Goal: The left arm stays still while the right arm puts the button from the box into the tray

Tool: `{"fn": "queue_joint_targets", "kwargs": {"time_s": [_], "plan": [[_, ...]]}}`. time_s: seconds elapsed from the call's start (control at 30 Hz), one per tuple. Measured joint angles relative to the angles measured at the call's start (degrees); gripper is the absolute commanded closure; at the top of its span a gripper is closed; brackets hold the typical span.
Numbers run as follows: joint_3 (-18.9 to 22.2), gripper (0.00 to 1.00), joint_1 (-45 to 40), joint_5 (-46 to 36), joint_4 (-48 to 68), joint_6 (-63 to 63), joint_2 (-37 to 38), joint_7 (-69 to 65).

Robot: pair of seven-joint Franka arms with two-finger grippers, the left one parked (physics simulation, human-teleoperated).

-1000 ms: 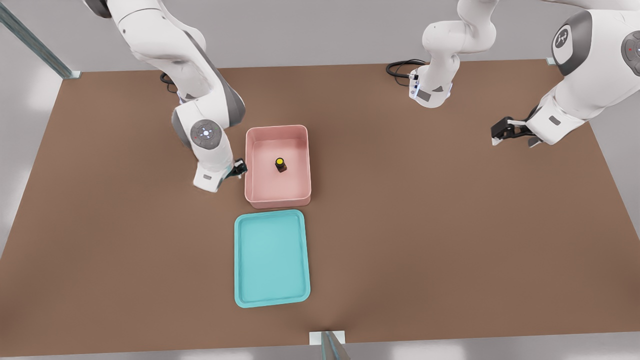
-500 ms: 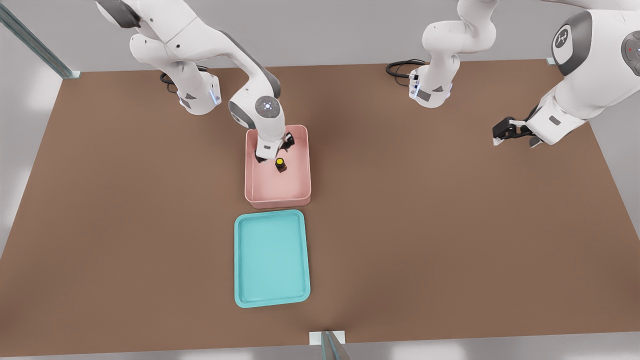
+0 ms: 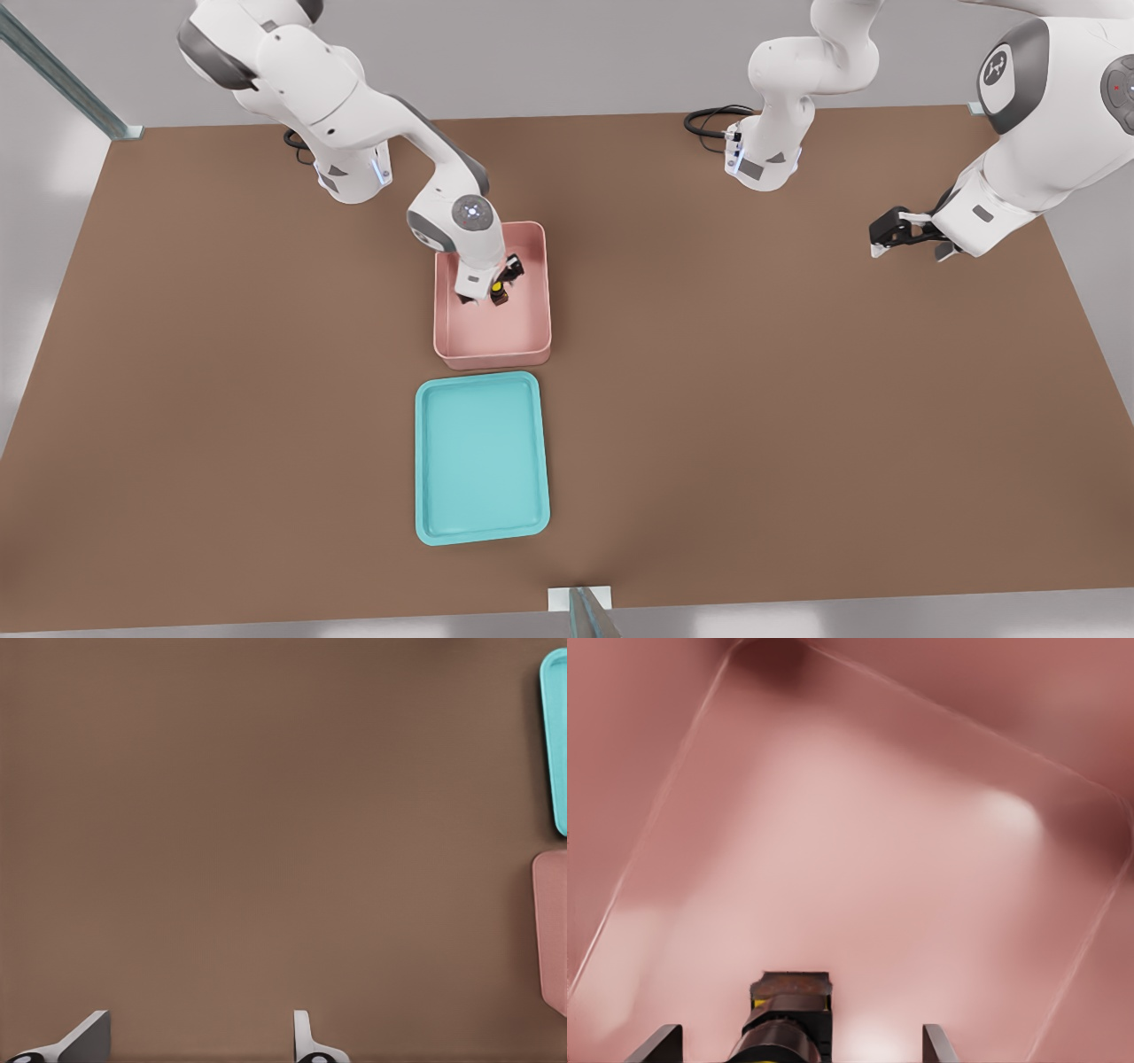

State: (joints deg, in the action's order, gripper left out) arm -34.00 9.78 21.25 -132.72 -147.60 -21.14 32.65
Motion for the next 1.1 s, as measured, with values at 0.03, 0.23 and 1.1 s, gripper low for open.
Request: {"fn": "queue_joint_targets", "kwargs": {"time_s": [0.03,0.23,1.1], "plan": [[0.00,0.00,0.03,0.28,-0.16,-0.28,-0.25,0.38],[0.52,0.21,0.04,2.42,-0.32,-1.60,-2.15,2.23],[3.58,0.57,-2.04,-9.81,28.36,6.92,-1.23,2.42]]}}
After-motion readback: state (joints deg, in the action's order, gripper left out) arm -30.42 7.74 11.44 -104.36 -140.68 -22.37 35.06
